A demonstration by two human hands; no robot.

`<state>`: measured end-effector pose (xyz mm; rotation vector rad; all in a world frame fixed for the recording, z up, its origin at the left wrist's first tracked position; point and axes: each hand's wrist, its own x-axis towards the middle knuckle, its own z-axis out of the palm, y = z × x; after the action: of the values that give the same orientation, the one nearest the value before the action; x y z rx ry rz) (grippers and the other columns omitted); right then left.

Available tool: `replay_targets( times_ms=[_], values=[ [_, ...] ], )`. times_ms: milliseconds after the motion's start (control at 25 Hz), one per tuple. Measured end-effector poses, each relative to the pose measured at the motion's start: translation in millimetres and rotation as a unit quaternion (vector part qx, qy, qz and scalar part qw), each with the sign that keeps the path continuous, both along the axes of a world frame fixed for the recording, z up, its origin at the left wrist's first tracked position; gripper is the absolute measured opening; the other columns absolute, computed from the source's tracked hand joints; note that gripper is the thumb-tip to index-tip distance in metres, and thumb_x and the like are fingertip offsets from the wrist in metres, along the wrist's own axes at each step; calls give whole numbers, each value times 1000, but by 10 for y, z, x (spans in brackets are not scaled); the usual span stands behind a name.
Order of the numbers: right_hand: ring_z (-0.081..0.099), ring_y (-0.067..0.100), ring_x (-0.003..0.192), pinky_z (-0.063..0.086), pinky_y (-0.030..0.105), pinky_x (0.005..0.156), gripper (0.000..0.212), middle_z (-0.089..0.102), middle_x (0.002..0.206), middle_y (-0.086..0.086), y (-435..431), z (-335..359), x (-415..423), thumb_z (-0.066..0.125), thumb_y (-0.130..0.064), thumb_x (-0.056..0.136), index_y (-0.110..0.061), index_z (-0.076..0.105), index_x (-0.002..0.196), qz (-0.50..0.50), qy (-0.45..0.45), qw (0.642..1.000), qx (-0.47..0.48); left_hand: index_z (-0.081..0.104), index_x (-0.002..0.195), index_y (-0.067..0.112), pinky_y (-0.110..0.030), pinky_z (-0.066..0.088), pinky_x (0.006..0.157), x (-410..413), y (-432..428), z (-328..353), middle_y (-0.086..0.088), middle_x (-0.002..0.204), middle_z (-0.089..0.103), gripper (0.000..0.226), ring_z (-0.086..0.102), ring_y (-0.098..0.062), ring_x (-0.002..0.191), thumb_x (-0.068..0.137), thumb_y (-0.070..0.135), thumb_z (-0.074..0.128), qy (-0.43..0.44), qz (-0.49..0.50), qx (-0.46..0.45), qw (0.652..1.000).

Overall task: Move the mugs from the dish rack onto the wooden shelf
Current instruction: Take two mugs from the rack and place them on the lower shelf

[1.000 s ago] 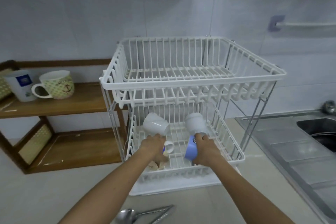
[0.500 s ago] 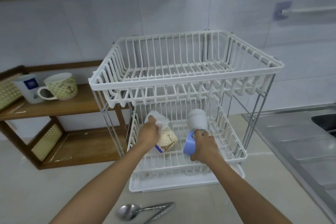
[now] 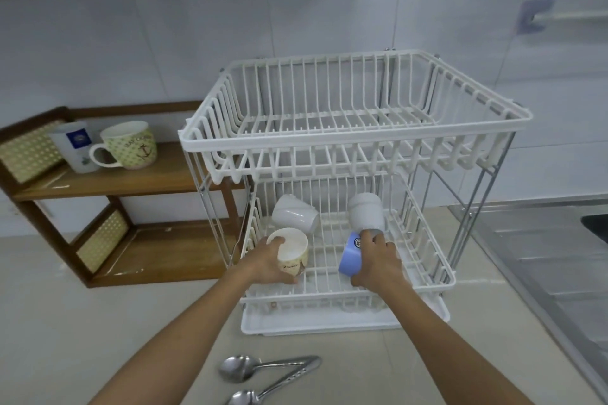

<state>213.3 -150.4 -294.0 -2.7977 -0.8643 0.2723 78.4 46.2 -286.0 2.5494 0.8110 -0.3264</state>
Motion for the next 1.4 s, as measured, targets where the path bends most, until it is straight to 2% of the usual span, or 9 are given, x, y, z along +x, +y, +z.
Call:
replay_targets(
  times_ms=[120, 320, 480, 640, 760, 880, 1000, 1200, 1400],
  values=[
    [46, 32, 114, 44, 34, 73, 89, 40, 133, 12, -6, -32, 21, 81, -28, 66, -17, 28, 136, 8, -4, 1000, 15, 17, 141, 34, -43, 46, 98, 41, -163, -132, -1, 146, 40, 111, 47, -28, 127, 52, 67, 74, -156, 102, -1, 982],
    [62, 29, 94, 47, 33, 72, 92, 61, 113, 4, -119, -122, 29, 83, -47, 53, -18, 36, 128, -28, 19, 987, 157, 28, 139, 34, -39, 52, 85, 109, -447, -89, 4, 136, 51, 104, 56, -25, 117, 49, 68, 69, -232, 119, 92, 961],
    [63, 16, 97, 48, 20, 71, 87, 62, 104, -19, -344, -100, -39, 92, -36, 52, -31, 44, 125, -45, 136, 884, 445, 36, 133, 43, -39, 52, 90, -212, -635, 262, 16, 135, 50, 95, 51, -13, 120, 50, 65, 76, -373, 144, 3, 916],
    [60, 4, 112, 53, 9, 79, 83, 57, 122, -16, -415, 43, -333, 92, -25, 58, -35, 45, 126, 69, 253, 783, 564, 34, 124, 62, -14, 45, 77, -1100, -655, 545, 46, 122, 43, 98, 41, 22, 109, 37, 79, 73, -378, 91, -13, 921],
    [56, -5, 114, 50, 10, 85, 102, 54, 125, -27, -248, 158, -798, 91, -43, 46, -40, 35, 131, 173, 316, 797, 486, 30, 121, 68, -9, 41, 70, -1827, -473, 523, 54, 118, 36, 96, 39, 28, 105, 35, 83, 70, -299, 91, 38, 949],
    [55, -2, 117, 46, 9, 89, 111, 51, 122, -34, 136, 150, -1312, 92, -32, 45, -39, 29, 136, 241, 356, 811, 397, 30, 117, 67, -21, 47, 78, -2315, 9, 369, 44, 114, 46, 94, 51, 6, 100, 35, 76, 75, -227, 165, 50, 959],
    [53, -8, 117, 46, 12, 93, 114, 48, 123, -38, 663, 149, -1771, 93, -40, 42, -53, 27, 134, 285, 323, 838, 336, 37, 118, 56, -31, 50, 84, -2579, 690, 230, 26, 115, 52, 95, 54, -8, 104, 34, 68, 79, -243, 255, 38, 935],
    [53, -8, 106, 44, 10, 80, 109, 51, 114, -36, 1732, 136, -2242, 87, -54, 36, -56, 28, 128, 214, 229, 890, 331, 45, 117, 37, -33, 49, 79, -2521, 1779, 179, 8, 109, 58, 93, 56, -18, 96, 36, 65, 78, -261, 350, 53, 898],
    [52, 16, 115, 53, 38, 94, 109, 53, 124, -7, 2769, -36, -2188, 90, -39, 50, -35, 28, 140, 130, 201, 914, 327, 43, 128, 22, -41, 52, 87, -2297, 2408, -12, -2, 127, 55, 97, 58, -28, 111, 45, 60, 79, -218, 386, 46, 895]
  ],
)
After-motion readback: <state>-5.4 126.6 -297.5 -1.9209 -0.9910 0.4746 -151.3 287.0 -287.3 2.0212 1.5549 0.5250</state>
